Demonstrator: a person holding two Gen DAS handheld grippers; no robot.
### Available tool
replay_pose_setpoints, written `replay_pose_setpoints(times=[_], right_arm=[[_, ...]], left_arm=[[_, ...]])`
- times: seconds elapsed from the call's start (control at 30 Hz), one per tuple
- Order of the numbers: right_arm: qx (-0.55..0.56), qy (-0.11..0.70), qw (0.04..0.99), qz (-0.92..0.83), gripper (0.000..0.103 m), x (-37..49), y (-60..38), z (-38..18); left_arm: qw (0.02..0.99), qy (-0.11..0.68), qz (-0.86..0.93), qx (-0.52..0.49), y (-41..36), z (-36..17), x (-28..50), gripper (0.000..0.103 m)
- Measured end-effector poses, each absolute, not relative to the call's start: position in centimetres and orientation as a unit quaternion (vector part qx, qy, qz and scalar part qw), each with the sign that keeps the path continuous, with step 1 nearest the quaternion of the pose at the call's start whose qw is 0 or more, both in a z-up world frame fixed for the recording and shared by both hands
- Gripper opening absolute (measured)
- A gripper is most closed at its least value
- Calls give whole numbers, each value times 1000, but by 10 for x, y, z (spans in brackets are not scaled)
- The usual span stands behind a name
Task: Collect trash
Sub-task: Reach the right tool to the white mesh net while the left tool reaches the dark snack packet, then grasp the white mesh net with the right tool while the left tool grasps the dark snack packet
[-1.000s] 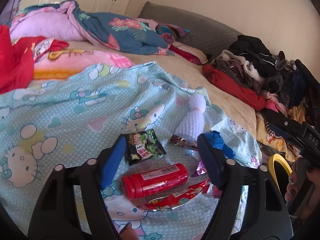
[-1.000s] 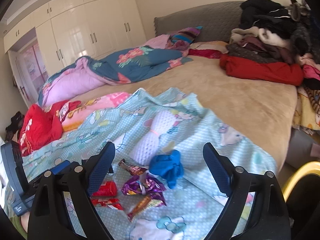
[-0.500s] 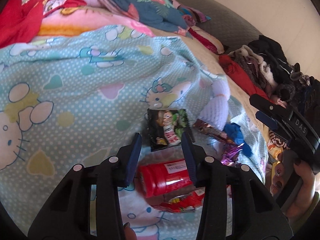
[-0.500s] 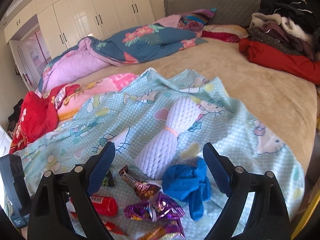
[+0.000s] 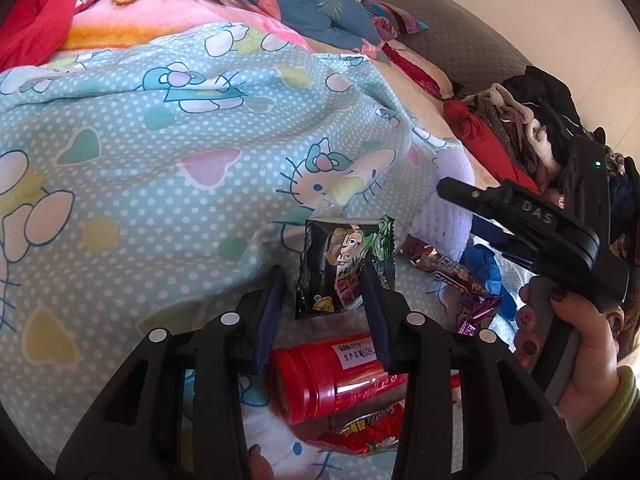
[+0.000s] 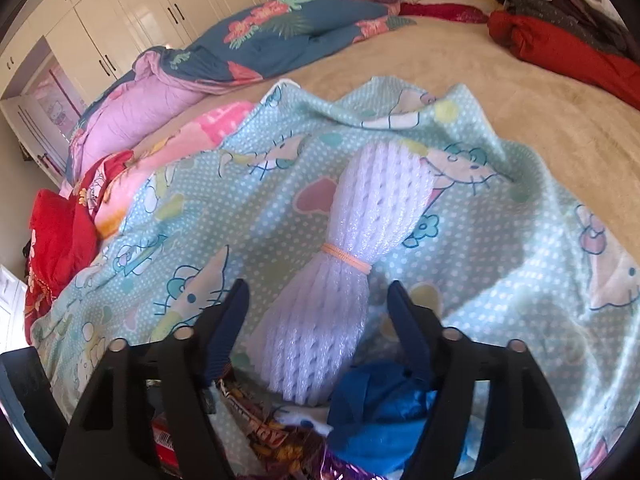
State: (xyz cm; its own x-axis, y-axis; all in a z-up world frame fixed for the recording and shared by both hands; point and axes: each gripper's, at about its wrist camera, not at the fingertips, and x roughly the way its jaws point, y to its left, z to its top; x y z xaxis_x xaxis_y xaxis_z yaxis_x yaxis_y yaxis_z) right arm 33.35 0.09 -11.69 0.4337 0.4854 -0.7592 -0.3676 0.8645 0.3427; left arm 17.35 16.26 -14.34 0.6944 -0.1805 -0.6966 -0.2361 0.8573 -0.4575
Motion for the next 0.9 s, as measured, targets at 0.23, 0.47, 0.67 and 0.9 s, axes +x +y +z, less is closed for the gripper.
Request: replay_pose_setpoints(times=[0.23,0.47,0.67,0.9], right_arm=[[66,437,853,278,35,323,3,-103],[62,410,860,296,34,301,-5,-83],[69,398,864,301,34,275,-20,-73],[72,373,869,318,34,240,-32,-54]], left_arm=[[881,389,17,-268,163,-144,175,28],[883,379,10,-276,164,-141,174,17],[892,362,8,-269,161,-130,164,8],[908,329,1,-258,153,-102,154,7]])
